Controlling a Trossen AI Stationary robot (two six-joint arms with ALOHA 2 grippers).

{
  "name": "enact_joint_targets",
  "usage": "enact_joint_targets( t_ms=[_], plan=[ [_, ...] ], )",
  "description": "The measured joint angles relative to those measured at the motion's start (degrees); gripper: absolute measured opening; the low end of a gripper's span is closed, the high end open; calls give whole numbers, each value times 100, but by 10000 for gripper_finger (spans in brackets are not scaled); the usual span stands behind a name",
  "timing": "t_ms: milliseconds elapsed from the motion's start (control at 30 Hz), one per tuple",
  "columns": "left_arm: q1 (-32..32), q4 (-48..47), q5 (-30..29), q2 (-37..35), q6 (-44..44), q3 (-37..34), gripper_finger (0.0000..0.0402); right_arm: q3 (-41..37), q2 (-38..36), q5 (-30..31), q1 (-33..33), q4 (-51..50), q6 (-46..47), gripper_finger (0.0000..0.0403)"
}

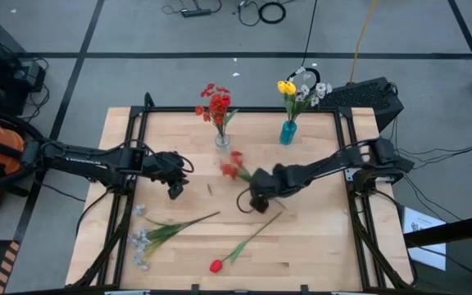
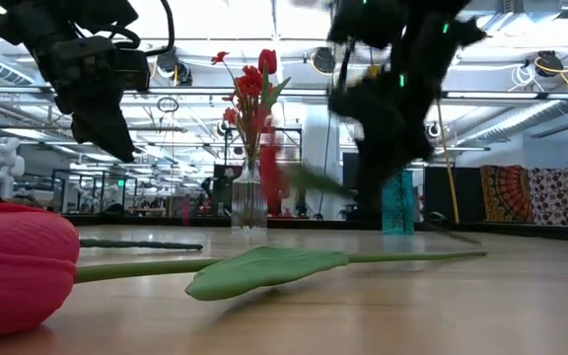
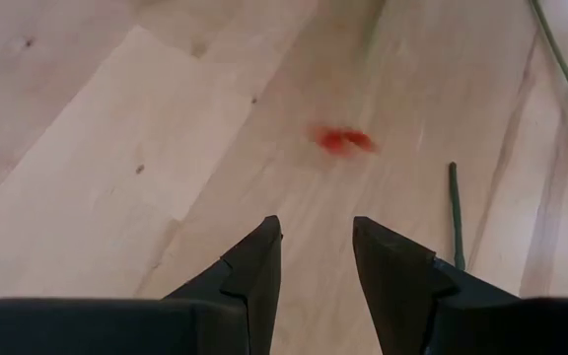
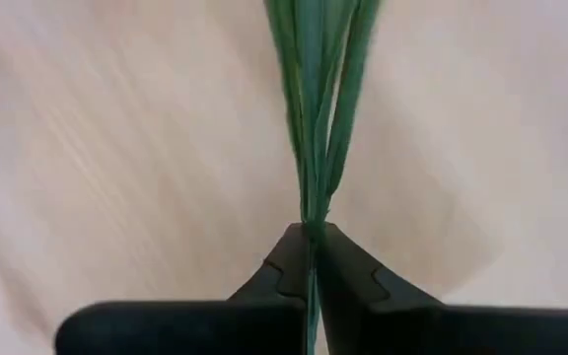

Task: Sort flowers into vase by color
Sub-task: Put the red flower into the transparent vase

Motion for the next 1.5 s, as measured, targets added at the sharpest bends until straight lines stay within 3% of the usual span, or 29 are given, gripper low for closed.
enact_joint_targets(
  t_ms=[100,233,500,667,900,1133,1300,1500],
  plan=[
    [0,7,39,0,1,2,134,-98,-359,477,2,1117,-414,1],
    [0,11,54,-1,47,2,134,-204,-559,587,-175,2775,-1241,0],
    [-4,38,59,-3,43,7,134,-490,-573,-369,-819,5981,-2586,0],
    [-4,76,63,-1,12,7,134,-618,-573,-805,-1157,7391,-3174,0],
    [2,109,52,-1,6,7,134,-622,-543,-857,-1589,7932,-4197,0],
    [328,142,89,-3,52,7,134,-618,-440,-1148,-1952,8197,-4650,0],
    [755,146,350,-3,290,7,134,-617,23,-1614,-2119,8890,-4625,0],
    [1079,146,672,-3,303,7,134,-619,364,-1366,-2145,9431,-4742,0]
  ],
)
